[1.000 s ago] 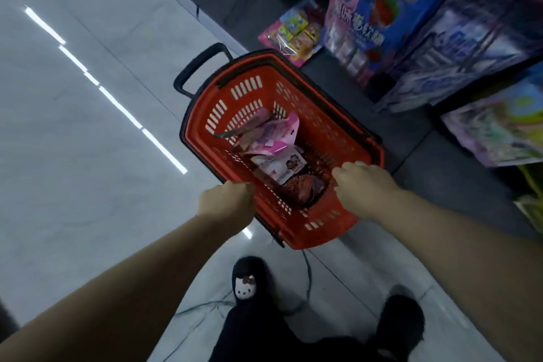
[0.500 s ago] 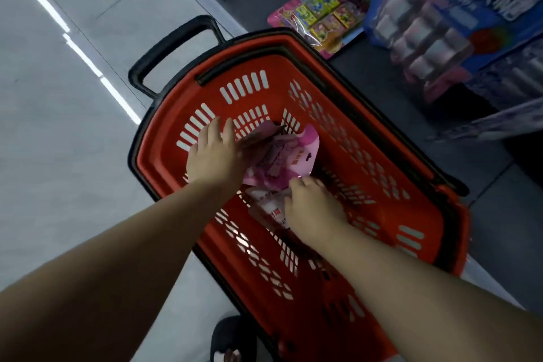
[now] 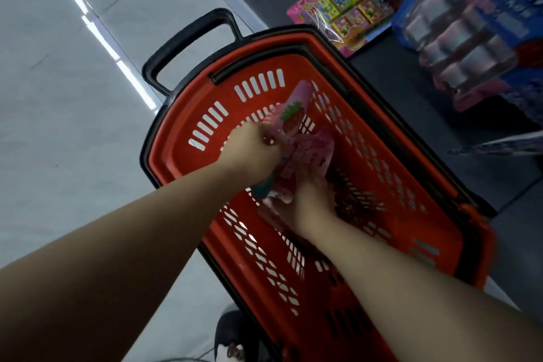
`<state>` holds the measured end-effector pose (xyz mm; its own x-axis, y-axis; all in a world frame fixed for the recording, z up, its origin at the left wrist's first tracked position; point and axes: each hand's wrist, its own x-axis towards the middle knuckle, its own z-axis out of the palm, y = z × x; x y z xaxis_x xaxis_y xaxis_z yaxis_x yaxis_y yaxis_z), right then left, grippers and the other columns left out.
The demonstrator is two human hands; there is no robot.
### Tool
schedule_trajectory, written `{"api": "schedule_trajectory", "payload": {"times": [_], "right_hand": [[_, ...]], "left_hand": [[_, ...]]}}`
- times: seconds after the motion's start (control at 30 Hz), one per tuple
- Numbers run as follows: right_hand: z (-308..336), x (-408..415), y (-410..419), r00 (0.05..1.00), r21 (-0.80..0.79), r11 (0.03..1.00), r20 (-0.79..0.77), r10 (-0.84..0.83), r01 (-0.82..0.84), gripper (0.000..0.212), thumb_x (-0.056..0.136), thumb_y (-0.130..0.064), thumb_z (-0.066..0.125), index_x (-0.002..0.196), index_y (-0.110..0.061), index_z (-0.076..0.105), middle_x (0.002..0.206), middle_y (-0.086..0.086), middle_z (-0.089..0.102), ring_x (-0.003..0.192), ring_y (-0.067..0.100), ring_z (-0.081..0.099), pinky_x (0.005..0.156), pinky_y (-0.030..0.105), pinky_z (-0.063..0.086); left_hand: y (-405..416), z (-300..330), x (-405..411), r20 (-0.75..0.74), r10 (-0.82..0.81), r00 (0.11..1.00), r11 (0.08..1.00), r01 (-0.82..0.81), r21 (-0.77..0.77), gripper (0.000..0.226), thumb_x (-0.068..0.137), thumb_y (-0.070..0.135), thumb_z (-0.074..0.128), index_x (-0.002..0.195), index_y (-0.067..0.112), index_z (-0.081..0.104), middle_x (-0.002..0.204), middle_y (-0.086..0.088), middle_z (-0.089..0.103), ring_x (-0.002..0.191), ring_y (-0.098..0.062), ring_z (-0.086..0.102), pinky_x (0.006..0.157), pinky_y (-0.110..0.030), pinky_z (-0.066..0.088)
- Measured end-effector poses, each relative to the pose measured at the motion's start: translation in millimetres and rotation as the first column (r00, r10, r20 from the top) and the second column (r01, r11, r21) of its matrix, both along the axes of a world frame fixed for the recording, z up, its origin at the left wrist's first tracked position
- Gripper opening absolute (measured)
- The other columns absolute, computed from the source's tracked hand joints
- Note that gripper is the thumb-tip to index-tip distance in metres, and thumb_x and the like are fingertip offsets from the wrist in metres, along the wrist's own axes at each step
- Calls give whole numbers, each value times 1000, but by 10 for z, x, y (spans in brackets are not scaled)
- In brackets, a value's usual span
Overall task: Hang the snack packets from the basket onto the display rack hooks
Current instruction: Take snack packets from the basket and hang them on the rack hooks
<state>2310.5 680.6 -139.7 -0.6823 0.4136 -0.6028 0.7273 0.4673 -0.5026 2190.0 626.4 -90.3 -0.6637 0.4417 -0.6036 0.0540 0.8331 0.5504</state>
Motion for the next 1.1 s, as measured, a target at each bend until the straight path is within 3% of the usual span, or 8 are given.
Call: {"api": "schedule_trajectory", "payload": {"times": [0.1, 0.23, 0.37, 0.47, 0.57, 0.63, 0.83, 1.1], "right_hand": [[111, -12, -31, 967, -285, 936, -82, -241, 209, 60, 82, -24, 72, 133, -14, 42, 119, 0, 55, 107, 16, 55, 77, 15, 38], [163, -38, 32, 762, -589, 600, 43, -646, 541, 30, 99, -14, 49, 129, -10, 53, 94, -2, 69, 83, 7, 67, 58, 7, 47], [72, 85, 336, 834, -480, 724, 30, -551, 495, 28, 94, -28, 56, 121, -23, 59, 111, -1, 65, 106, 20, 62, 88, 32, 49], [60, 202, 702, 923, -493, 785, 122, -365, 375, 28, 84, -45, 59, 110, -36, 63, 112, -7, 67, 108, 20, 62, 95, 40, 46], [167, 323, 904, 965, -455, 852, 116, -233, 260, 28, 84, -44, 63, 104, -26, 69, 108, -2, 72, 102, 22, 66, 96, 46, 50], [285, 374, 939, 926, -482, 805, 35, -377, 346, 13, 88, -32, 66, 93, -22, 70, 100, -1, 74, 93, 19, 70, 91, 43, 54], [931, 351, 834, 788, -507, 741, -177, -590, 440, 5, 90, -23, 64, 87, -23, 68, 79, -9, 75, 69, 4, 72, 60, 17, 52], [2981, 283, 638, 698, -397, 788, -379, -608, 471, 10, 87, -27, 68, 78, -23, 70, 82, -5, 75, 83, 16, 72, 88, 44, 55]], "left_hand": [[114, 115, 71, 107, 87, 990, 993, -95, 74, 12, 96, 28, 58, 96, 18, 65, 78, 9, 60, 70, -5, 59, 56, -19, 53], [145, 255, 58, 234, 131, 963, 953, -187, 239, 44, 102, 47, 31, 107, 19, 65, 92, 0, 70, 72, -10, 67, 55, -21, 55], [16, 75, -19, -2, 150, 989, 946, -143, 291, 42, 104, 36, 34, 143, 21, 39, 129, 4, 54, 101, -6, 61, 63, -12, 53], [-90, -97, -124, 11, 111, 994, 961, -110, 254, 70, 95, 22, 57, 153, 27, 19, 154, 2, 30, 136, -18, 39, 99, -41, 50], [-123, -122, -166, 176, 163, 971, 930, -210, 300, 39, 97, 25, 55, 136, 20, 51, 132, -3, 60, 106, -8, 67, 80, -29, 59], [-152, -74, -131, 231, 198, 953, 913, -265, 311, 21, 98, 23, 54, 114, 14, 64, 106, 1, 73, 88, -5, 72, 72, -24, 60], [-325, 462, -74, 195, 271, 943, 859, -328, 392, 20, 94, 26, 60, 100, 9, 67, 95, -2, 75, 87, -14, 74, 76, -33, 60], [-388, 2612, -157, 169, 274, 947, 719, -318, 618, 14, 91, 18, 65, 89, 4, 63, 82, -10, 76, 67, -15, 74, 54, -23, 58]]}}
